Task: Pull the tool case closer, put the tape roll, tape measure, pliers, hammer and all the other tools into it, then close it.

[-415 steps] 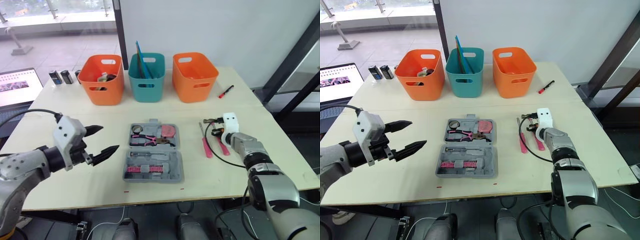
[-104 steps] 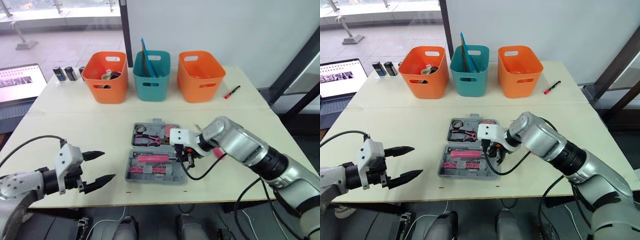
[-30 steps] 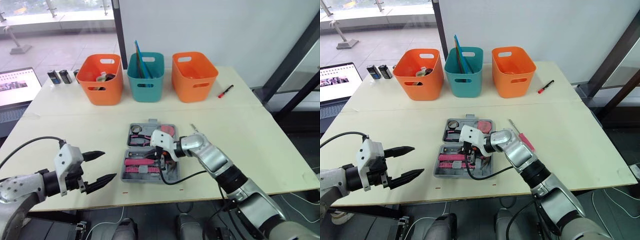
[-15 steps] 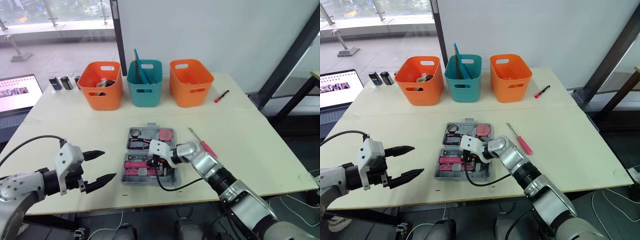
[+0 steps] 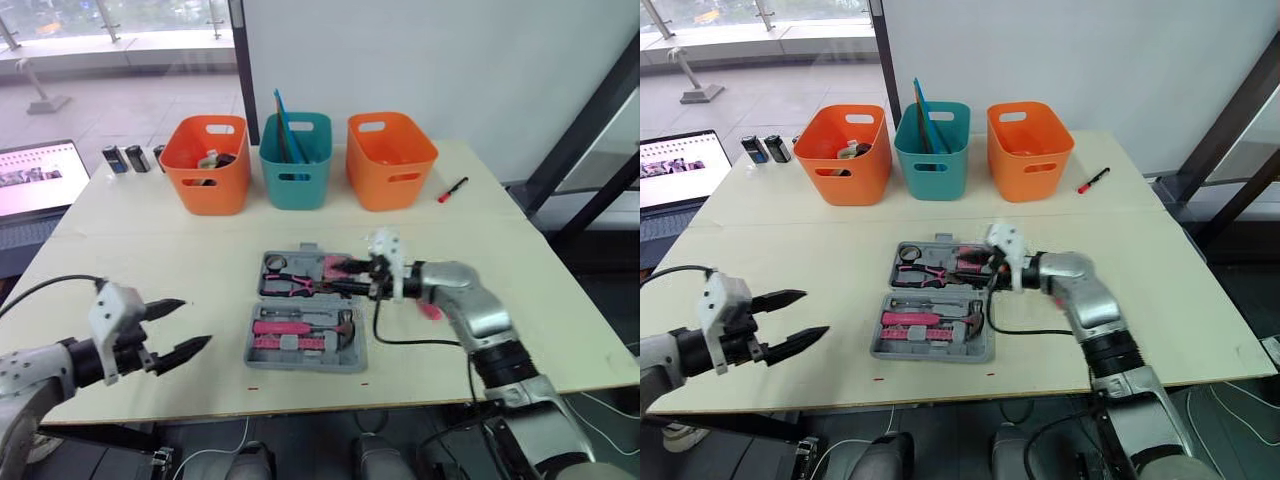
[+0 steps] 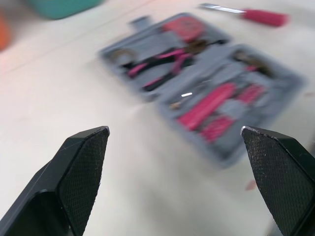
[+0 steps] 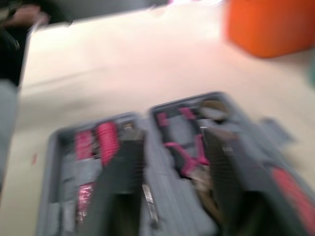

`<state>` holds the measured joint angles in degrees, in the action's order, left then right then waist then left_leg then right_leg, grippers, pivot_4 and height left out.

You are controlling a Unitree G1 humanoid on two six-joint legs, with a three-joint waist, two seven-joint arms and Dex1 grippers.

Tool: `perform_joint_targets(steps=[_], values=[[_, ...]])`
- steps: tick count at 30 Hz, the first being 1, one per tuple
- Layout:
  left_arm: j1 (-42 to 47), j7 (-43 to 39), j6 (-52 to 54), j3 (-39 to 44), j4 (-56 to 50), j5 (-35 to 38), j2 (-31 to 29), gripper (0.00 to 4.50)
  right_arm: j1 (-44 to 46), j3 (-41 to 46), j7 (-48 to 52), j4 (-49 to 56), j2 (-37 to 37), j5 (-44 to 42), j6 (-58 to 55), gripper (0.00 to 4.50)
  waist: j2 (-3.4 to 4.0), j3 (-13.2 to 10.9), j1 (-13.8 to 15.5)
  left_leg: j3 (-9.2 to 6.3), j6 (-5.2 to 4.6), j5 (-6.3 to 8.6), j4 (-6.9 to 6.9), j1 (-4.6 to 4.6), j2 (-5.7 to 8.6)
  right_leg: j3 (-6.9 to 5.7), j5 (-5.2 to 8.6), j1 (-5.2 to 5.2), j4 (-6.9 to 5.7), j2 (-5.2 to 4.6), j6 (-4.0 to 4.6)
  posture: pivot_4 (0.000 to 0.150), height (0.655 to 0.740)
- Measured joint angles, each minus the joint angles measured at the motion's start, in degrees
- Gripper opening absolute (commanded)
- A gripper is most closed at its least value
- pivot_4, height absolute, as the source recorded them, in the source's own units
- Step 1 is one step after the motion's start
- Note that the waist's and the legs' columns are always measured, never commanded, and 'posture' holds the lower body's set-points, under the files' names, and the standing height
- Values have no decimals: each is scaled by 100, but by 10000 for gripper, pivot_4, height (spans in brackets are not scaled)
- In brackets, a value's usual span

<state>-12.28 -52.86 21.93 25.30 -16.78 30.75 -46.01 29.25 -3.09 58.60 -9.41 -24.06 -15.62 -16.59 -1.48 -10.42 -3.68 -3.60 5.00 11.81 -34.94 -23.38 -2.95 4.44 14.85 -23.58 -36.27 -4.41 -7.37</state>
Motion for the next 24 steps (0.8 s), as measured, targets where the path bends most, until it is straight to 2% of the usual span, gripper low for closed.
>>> perform_joint_targets(steps=[2,3,9,13,19,24], values=[[-61,30,-322,216,403,-142,85,45000,-533,430,-221,9,-144,-98,180,43563,0,0,10,3,-1,1,4,-4,1,1,0,1,12,-3,0,1500,7344],[-108,41,-497,347,646,-203,128,45000,-816,692,-355,-23,-219,-137,252,44394,1,-2,10,7,-1,1,6,-7,2,2,0,-2,14,-7,0,1500,7344],[-464,247,-1621,1196,1989,-526,458,45000,-1721,2308,-1263,-597,-650,-325,992,44394,-3,-4,-39,13,-3,3,4,0,2,4,-3,-3,14,-10,5,1500,7344],[-774,345,-2050,1632,2626,-519,721,45000,-2226,2844,-1375,-813,-805,-495,1249,44394,-10,-6,-41,14,-1,4,-3,1,2,4,-3,-1,20,-16,8,1500,7344],[-802,344,-2132,1717,2751,-397,793,45000,-2412,2759,-1291,-851,-815,-539,1338,44394,-10,-7,-39,17,18,15,-14,2,2,4,-7,-9,44,-25,14,1500,7344],[-646,420,-1967,1577,2285,-333,811,45000,-2040,2378,-1388,-621,-815,-538,1000,44394,-6,-9,-37,27,2,5,-4,-11,2,4,-32,14,79,-26,53,1500,7344]])
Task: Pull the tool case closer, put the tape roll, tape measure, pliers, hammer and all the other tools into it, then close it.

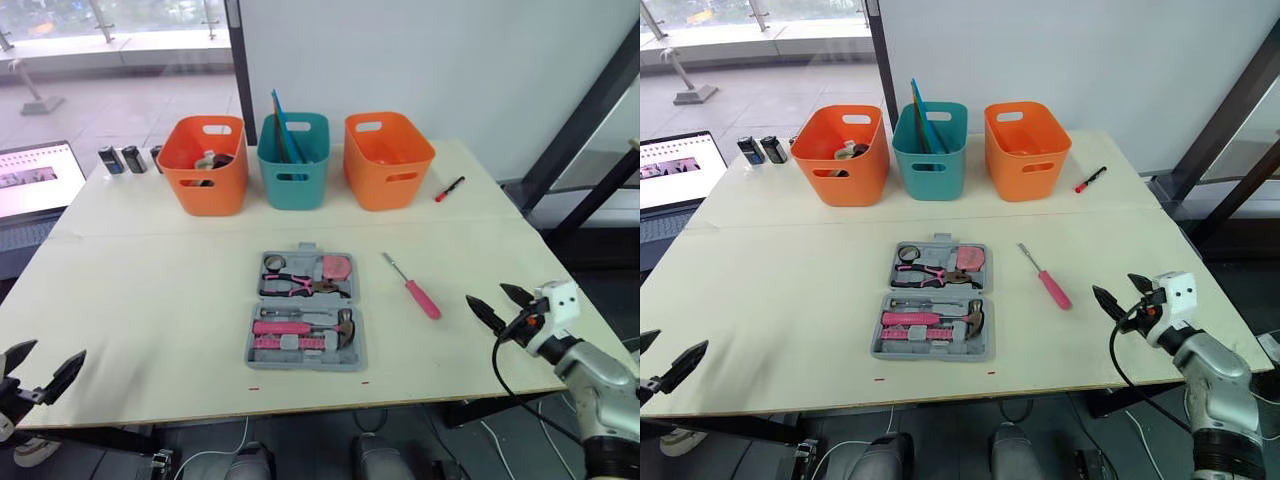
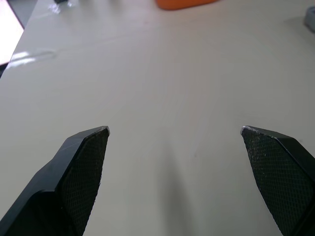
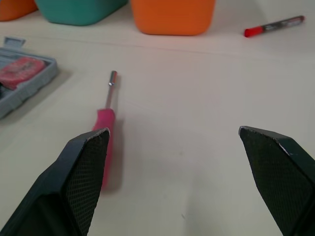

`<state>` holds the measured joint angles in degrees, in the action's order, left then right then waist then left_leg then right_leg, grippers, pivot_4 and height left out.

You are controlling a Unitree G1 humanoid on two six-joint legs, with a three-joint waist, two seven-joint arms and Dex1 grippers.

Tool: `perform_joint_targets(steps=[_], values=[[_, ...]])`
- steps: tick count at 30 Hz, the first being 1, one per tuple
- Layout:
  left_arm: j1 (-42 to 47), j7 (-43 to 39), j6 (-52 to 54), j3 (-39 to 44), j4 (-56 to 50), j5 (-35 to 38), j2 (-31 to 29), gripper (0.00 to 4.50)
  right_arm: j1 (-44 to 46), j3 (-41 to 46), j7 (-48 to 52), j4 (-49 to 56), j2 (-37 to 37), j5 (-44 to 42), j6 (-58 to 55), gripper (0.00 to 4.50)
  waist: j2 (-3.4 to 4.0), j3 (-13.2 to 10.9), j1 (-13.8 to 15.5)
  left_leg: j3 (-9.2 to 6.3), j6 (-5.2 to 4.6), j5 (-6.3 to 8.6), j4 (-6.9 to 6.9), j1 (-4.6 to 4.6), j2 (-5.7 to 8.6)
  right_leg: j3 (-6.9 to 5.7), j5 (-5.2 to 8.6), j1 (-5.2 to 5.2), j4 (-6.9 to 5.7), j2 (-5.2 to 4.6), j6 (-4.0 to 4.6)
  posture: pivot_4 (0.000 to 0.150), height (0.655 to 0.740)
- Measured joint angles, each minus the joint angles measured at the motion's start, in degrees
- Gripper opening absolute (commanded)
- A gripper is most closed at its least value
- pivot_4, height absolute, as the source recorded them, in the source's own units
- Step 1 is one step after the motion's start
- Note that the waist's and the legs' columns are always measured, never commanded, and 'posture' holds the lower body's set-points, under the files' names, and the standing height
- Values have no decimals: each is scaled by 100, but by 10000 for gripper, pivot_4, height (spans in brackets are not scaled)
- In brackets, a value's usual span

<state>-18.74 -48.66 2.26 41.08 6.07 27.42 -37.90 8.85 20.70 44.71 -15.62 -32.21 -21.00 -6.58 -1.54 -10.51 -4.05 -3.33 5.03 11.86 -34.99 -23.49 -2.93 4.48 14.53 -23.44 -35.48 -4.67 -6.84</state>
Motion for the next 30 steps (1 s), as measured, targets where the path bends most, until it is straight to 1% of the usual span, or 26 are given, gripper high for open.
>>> perform_joint_targets(steps=[5,9,13,18,20,25,29,30], values=[[299,-230,722,-695,-1382,306,-352,45000,1163,-802,-119,342,-268,215,-971,44394,6,-5,11,-1,-3,-2,2,0,0,-1,-4,-3,-5,4,4,1500,7344],[825,-82,1442,-1222,-2220,531,-568,45000,2118,-1498,-188,218,-326,562,-1812,44394,8,-8,15,-2,-4,-2,11,-1,0,-2,-3,-5,-4,6,1,1500,7344],[1049,89,2008,-1917,-3076,648,-583,45000,2942,-2364,-484,-386,-330,1285,-2661,44394,8,-9,12,0,-5,-2,22,-6,2,-1,-2,-8,3,6,-5,1500,7344],[953,221,2228,-2046,-3385,623,-581,45000,3776,-2609,-712,-1310,-244,1561,-3921,44394,11,-16,3,-5,-8,-3,36,-6,-1,-3,7,-29,-20,13,-23,1500,7344],[887,282,2228,-2032,-3426,591,-573,45000,3918,-2706,-689,-1492,-175,1610,-4126,44394,10,-16,2,-6,-8,-3,33,-5,0,-2,17,-30,-37,13,-37,1500,7344],[598,395,2200,-2008,-3476,542,-408,45000,3930,-2981,-601,-1626,174,1633,-4533,44394,12,-18,3,-7,-8,-3,25,-4,0,-1,20,-39,-62,13,-42,1500,7344],[395,505,2098,-2010,-3561,401,-229,45000,3913,-3163,-672,-1697,212,1751,-4757,44394,13,-18,17,-8,-7,-4,10,-5,1,-1,20,-33,-65,12,-41,1500,7344],[371,513,2096,-2013,-3566,378,-206,45000,3891,-3163,-715,-1716,215,1765,-4768,39205,12,-18,15,-8,-7,-3,4,-5,1,-1,20,-30,-64,13,-41,1500,7344]])
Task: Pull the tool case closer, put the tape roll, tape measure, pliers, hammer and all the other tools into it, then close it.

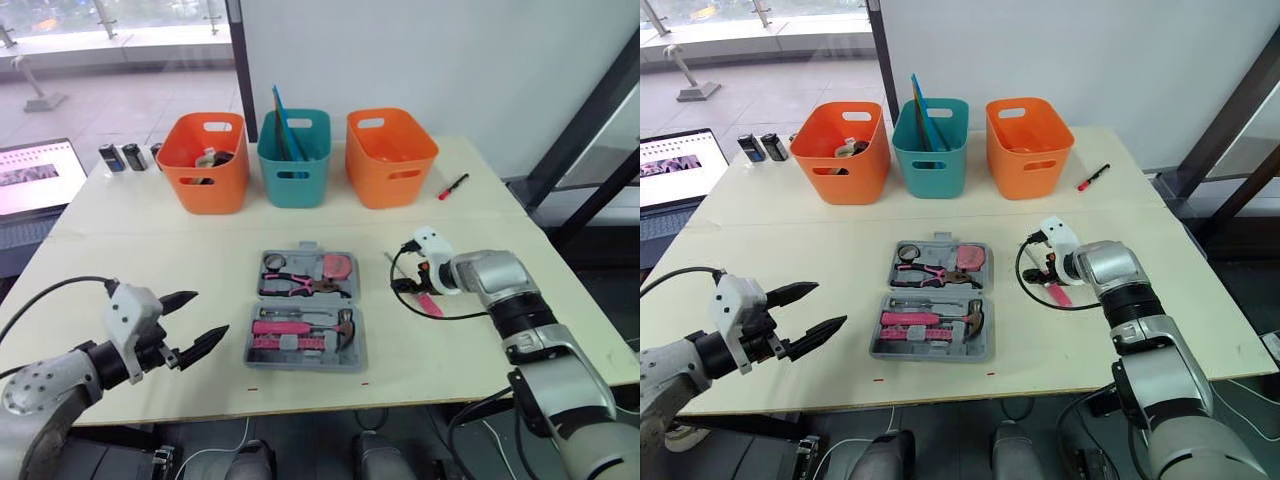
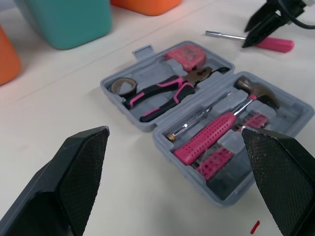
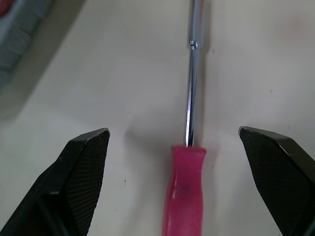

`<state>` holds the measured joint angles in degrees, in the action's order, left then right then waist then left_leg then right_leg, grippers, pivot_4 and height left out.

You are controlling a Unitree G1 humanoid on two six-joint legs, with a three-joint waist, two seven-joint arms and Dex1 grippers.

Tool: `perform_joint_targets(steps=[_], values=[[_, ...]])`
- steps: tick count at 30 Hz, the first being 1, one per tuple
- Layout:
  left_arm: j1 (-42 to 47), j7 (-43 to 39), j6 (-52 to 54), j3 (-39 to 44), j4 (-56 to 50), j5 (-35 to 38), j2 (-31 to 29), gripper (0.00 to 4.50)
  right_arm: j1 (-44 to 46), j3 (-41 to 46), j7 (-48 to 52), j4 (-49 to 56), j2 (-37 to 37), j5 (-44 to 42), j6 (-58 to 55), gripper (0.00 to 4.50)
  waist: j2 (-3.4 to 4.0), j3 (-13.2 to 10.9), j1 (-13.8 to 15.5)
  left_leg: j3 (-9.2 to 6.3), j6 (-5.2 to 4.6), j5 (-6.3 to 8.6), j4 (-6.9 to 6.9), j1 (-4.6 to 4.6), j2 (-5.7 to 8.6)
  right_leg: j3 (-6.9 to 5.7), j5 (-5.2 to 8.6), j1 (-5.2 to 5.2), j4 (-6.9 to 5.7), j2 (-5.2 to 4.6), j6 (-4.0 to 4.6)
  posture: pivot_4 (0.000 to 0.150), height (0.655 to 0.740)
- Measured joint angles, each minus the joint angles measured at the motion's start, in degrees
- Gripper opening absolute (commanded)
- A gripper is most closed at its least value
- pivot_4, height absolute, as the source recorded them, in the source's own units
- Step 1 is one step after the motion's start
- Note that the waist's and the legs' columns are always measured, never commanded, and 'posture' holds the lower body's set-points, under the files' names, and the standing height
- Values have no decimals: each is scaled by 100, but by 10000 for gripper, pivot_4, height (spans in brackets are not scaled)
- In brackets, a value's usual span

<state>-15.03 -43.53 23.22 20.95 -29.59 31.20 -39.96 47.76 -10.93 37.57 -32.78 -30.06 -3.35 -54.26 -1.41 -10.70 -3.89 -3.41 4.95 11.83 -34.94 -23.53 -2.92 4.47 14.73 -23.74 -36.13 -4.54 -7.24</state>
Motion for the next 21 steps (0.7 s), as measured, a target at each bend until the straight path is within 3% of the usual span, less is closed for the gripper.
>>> perform_joint_targets(steps=[1,7,21], values=[[-1,4,-4,-1,-1,-20,16,45000,-38,0,-29,-4,2,17,-11,36232,0,0,0,0,0,0,-3,0,0,0,0,1,0,0,0,1500,7344],[121,-66,-34,-21,74,-103,-9,45000,-416,173,-129,691,-37,-32,-494,5307,-1,0,-8,-4,0,0,-2,0,0,0,-1,0,-3,1,1,1500,7344],[745,-424,-158,-511,645,-313,-51,45000,-2038,851,-729,4085,-12,-643,-2880,3785,-4,1,7,-6,0,0,-2,-1,0,-1,1,0,-1,1,0,1500,7344]])
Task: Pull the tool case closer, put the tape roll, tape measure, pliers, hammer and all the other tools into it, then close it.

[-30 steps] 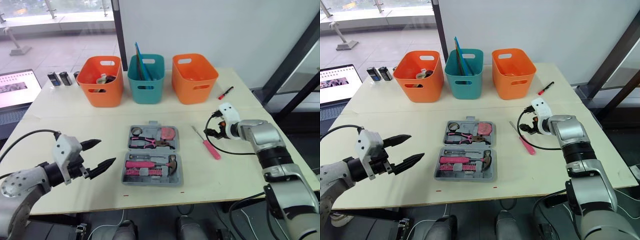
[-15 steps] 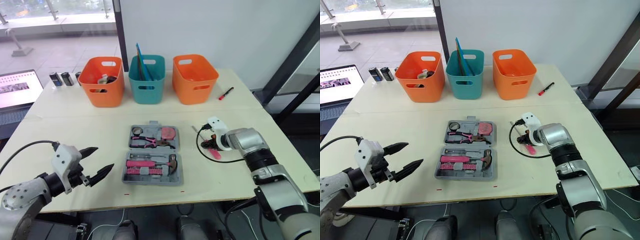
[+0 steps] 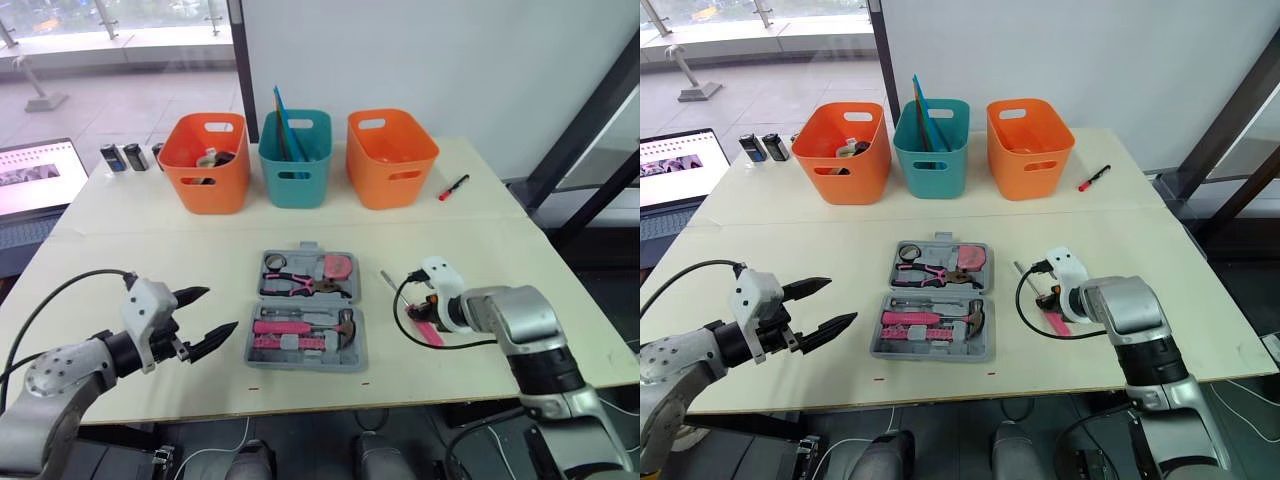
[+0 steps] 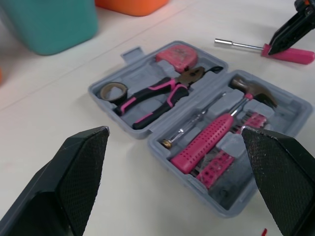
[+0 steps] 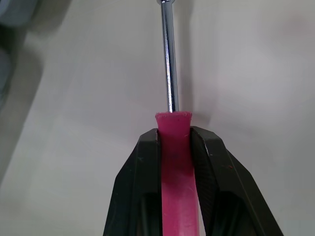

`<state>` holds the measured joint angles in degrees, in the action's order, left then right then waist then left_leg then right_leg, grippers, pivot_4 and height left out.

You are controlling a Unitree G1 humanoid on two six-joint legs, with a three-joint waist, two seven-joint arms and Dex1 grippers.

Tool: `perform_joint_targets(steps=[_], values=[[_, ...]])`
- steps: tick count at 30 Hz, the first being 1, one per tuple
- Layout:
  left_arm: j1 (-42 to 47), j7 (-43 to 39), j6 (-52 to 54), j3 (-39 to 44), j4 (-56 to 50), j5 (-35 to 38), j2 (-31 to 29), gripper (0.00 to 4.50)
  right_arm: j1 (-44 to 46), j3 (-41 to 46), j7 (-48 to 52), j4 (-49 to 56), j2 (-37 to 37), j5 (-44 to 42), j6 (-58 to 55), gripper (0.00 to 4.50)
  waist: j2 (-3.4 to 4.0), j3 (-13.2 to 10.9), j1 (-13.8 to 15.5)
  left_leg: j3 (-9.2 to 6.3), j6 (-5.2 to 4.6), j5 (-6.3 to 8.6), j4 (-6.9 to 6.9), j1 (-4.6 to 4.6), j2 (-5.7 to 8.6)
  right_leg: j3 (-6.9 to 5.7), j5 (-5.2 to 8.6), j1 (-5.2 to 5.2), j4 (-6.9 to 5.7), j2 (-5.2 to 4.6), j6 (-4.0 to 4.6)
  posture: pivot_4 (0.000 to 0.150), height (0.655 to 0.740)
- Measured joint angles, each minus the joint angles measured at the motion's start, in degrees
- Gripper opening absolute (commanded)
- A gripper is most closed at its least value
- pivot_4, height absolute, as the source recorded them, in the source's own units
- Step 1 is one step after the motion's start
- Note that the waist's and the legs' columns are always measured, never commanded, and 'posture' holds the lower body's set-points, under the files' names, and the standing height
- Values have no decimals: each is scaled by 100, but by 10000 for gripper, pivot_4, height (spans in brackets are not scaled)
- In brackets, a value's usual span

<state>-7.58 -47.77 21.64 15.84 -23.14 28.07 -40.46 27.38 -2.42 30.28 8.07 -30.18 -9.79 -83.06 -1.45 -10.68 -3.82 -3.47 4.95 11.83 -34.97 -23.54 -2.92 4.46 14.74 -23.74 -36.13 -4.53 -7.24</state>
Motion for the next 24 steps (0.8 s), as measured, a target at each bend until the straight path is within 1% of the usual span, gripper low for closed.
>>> perform_joint_targets(steps=[5,8,10,12,13,14,15,16,19,21,23,24], values=[[173,-74,-27,-174,98,-52,1,45000,-375,203,-281,857,267,-205,-814,3784,-1,0,-13,-1,0,0,-1,0,0,1,-1,0,0,0,1,1500,7344],[181,-83,-80,-214,115,-93,1,45000,-402,314,-432,911,390,-265,-901,3784,-1,0,-17,-1,0,0,-1,0,0,0,-1,-1,0,0,2,1500,7344],[179,-88,-80,-280,128,-119,2,45000,-396,308,-515,903,390,-279,-896,14246,-2,0,-15,-1,0,0,-2,0,0,0,-1,-1,1,0,2,1500,7344],[179,-93,-80,-312,128,-120,2,45000,-392,282,-524,883,363,-307,-899,23117,-2,0,-11,0,0,0,-2,0,0,1,-1,-1,1,-1,3,1500,7344],[179,-94,-80,-315,128,-120,2,45000,-390,280,-521,882,341,-345,-901,28717,-1,0,-11,0,0,0,-1,0,0,1,-1,-1,2,-1,3,1500,7344],[179,-96,-80,-315,128,-120,2,45000,-372,282,-520,882,304,-396,-903,33131,-1,0,-10,0,0,0,0,0,0,1,-1,-1,2,-1,3,1500,7344],[180,-98,-80,-316,128,-120,2,45000,-337,278,-506,882,239,-441,-904,39049,-1,-1,-10,0,0,0,0,-1,0,1,-1,-2,2,-1,3,1500,7344],[177,-100,-81,-317,128,-120,2,45000,-266,271,-463,882,75,-513,-905,43984,2,-3,-9,1,0,0,-1,-3,0,1,-1,-3,3,-2,3,1500,7344],[162,-104,-81,-316,128,-120,1,45000,45,220,-205,879,-566,-747,-898,44565,2,-4,-8,1,0,0,-1,-7,1,1,-1,-5,6,-3,3,1500,7344],[168,-115,-83,-317,133,-120,1,45000,274,99,182,882,-1062,-1026,-796,44565,0,-6,-11,1,0,0,1,-8,0,1,-1,-9,6,-3,3,1500,7344],[219,-135,-97,-329,201,-124,2,45000,451,-249,839,899,-1683,-1233,-164,44565,-1,-7,-10,1,-2,1,5,-8,0,-1,1,-11,7,-3,1,1500,7344],[280,-152,-100,-348,247,-131,2,45000,481,-578,1173,893,-2022,-1125,506,44565,-2,-9,-10,1,-2,1,6,-8,0,-1,2,-13,8,-3,-2,1500,7344]])
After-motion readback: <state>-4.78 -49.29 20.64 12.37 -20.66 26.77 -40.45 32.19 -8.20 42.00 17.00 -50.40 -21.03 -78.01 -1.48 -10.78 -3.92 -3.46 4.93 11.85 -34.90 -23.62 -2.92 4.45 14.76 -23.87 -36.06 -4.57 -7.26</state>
